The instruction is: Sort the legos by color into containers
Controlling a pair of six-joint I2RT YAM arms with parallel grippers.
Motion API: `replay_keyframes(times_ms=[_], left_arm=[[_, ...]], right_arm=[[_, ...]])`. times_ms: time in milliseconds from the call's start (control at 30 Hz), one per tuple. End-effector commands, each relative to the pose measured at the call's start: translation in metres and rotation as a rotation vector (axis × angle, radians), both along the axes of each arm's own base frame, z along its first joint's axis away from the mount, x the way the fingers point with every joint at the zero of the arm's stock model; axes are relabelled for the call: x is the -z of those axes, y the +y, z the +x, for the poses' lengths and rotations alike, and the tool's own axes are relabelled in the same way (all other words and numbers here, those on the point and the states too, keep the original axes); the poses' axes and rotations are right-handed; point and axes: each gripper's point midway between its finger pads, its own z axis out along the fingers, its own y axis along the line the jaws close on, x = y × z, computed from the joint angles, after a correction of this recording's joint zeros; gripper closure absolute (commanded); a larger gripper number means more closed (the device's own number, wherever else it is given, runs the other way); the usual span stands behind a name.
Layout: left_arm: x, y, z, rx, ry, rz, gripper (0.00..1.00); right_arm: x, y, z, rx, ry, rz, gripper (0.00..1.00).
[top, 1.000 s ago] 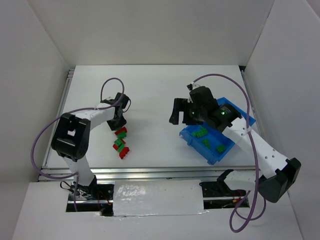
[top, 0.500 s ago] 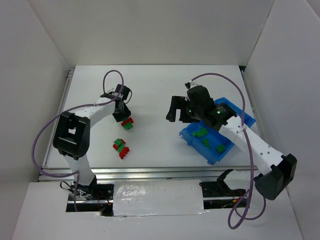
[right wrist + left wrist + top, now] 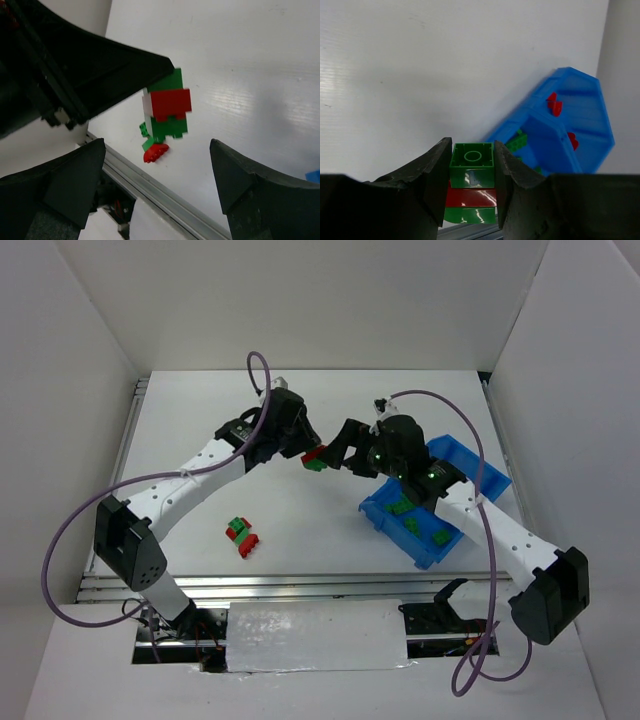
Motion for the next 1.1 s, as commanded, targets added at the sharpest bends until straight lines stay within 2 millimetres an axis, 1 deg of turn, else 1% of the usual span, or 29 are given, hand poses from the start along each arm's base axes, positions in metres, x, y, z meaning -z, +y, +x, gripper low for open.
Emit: replay_keyframes(times_ms=[0, 67, 167, 300, 400, 433, 467, 533, 567, 667, 733, 800, 867, 900, 1000, 1033, 1067], left_arm=[[-0.028, -0.017, 0.001, 0.015, -0.054, -0.066, 1.0], [-0.035, -0.024, -0.002, 0.034, -0.065, -0.087, 1.0], [-0.041, -0.026, -0.004, 0.041, -0.082, -0.106, 1.0], [-0.046, -0.024, -0.006, 0.042, -0.086, -0.112, 1.0], [-0.047, -0.027, -0.009, 0.052, -0.084, -0.125, 1.0], [-0.048, -0.027, -0.009, 0.055, -0.082, -0.13, 1.0], [-0.048, -0.028, -0.009, 0.058, -0.081, -0.132, 1.0], [-0.048, -0.032, -0.011, 0.073, -0.076, -0.144, 1.0], [-0.048, -0.033, -0.011, 0.073, -0.073, -0.146, 1.0], [-0.047, -0.033, -0.013, 0.072, -0.07, -0.151, 1.0], [-0.048, -0.033, -0.012, 0.072, -0.075, -0.152, 1.0], [-0.048, -0.032, -0.012, 0.068, -0.074, -0.145, 1.0], [-0.048, -0.029, -0.012, 0.057, -0.075, -0.131, 1.0], [-0.048, -0.027, -0.012, 0.054, -0.075, -0.126, 1.0], [-0.049, -0.024, -0.011, 0.044, -0.076, -0.108, 1.0], [-0.049, -0.023, -0.011, 0.041, -0.077, -0.104, 1.0], [-0.05, -0.024, -0.011, 0.043, -0.079, -0.104, 1.0]], right_arm=[[-0.018, 0.01, 0.018, 0.034, -0.056, 0.089, 0.09], [-0.015, 0.008, 0.021, 0.072, -0.042, 0.087, 0.1], [-0.004, -0.003, 0.025, 0.139, -0.031, 0.07, 0.12], [0.004, -0.002, 0.025, 0.135, -0.029, 0.066, 0.14], [0.005, 0.004, 0.024, 0.102, -0.055, 0.088, 0.21], [0.01, 0.004, 0.022, 0.089, -0.06, 0.087, 0.25], [0.002, 0.008, 0.024, 0.07, -0.098, 0.115, 0.26], [0.001, 0.012, 0.025, 0.052, -0.121, 0.12, 0.28], [-0.006, 0.015, 0.026, 0.037, -0.15, 0.136, 0.29], [-0.009, 0.019, 0.031, 0.028, -0.168, 0.139, 0.3], [-0.007, 0.024, 0.031, 0.004, -0.16, 0.14, 0.32], [-0.007, 0.028, 0.026, -0.029, -0.157, 0.158, 0.32], [-0.006, 0.031, 0.018, -0.064, -0.158, 0.177, 0.21], [-0.005, 0.031, 0.015, -0.074, -0.158, 0.181, 0.19], [-0.002, 0.03, 0.004, -0.112, -0.176, 0.192, 0.17], [0.002, 0.029, -0.002, -0.129, -0.173, 0.198, 0.17], [0.002, 0.029, -0.002, -0.128, -0.178, 0.2, 0.18]])
